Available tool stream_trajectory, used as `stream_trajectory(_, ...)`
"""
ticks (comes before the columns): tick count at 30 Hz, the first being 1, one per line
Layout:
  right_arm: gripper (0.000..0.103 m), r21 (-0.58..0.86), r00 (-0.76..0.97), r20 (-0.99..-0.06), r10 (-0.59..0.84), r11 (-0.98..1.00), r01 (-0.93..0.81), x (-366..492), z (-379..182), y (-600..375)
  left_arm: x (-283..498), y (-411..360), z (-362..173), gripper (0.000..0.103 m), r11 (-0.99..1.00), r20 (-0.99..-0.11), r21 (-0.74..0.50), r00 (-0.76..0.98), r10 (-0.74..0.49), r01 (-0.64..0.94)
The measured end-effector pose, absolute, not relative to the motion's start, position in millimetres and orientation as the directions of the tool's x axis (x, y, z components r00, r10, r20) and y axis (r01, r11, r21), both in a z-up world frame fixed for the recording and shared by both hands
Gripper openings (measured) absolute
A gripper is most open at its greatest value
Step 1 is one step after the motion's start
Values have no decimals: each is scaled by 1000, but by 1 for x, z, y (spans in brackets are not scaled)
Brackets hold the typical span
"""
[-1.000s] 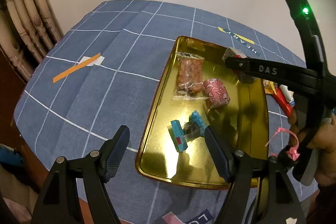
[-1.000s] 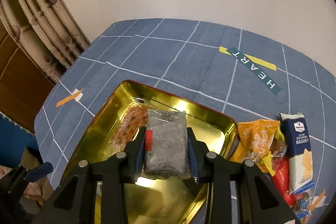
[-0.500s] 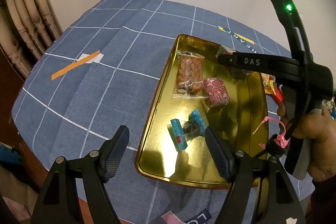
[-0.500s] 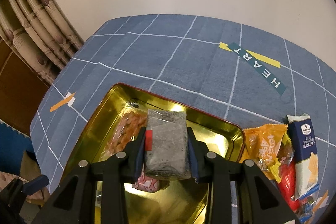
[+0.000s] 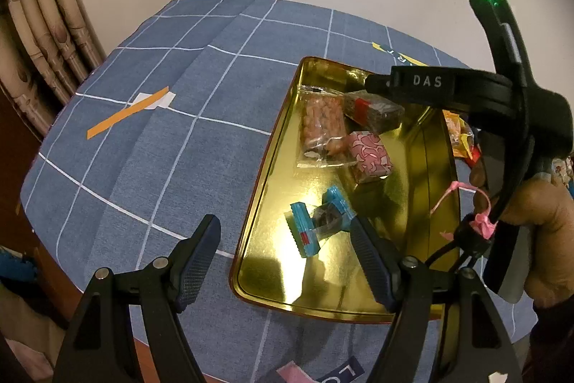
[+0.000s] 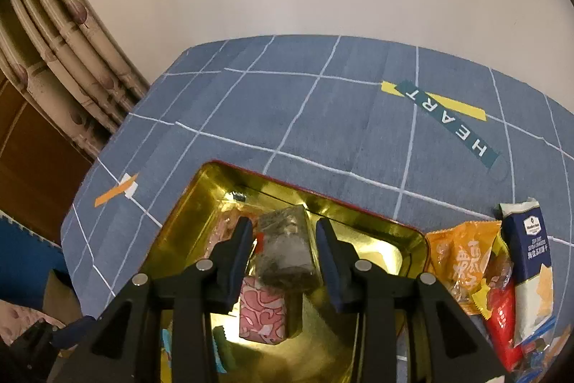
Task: Organize snacks
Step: 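Carry the seed bag over the tin and release it with the right gripper, then withdraw the right gripper from the tin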
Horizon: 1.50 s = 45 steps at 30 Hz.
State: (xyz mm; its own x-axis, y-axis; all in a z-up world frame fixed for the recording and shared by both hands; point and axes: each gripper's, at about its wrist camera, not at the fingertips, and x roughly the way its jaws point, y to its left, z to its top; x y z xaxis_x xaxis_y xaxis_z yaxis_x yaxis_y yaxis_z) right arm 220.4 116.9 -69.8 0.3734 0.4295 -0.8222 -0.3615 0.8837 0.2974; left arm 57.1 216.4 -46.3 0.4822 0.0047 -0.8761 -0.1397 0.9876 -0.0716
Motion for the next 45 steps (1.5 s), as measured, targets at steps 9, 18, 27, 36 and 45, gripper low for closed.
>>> stream_trajectory(9,37,345,398,-775,490,857,-382,200,-55,109,56,214,-46,71,989,-876,-61,483,11,-132)
stream_trajectory(18,37,375,457,-709,537,836,-401,154,-41,73,55,208,-46,71,992,-874,-41,486,24,-123)
stream_trajectory(27,37,334,560,-677,477,878,-344,94,-45,-25,53,198,-46,72,994,-869,-8,492,46,-106)
stream_trajectory(36,37,330,610,-695,380,923,-199,80,-62,-112,47,177,-47,72,996,-853,71,513,93,-61)
stream_trajectory(45,37,316,578,-672,463,885,-342,98,-51,-89,41,162,-44,73,995,-843,97,530,97,-28)
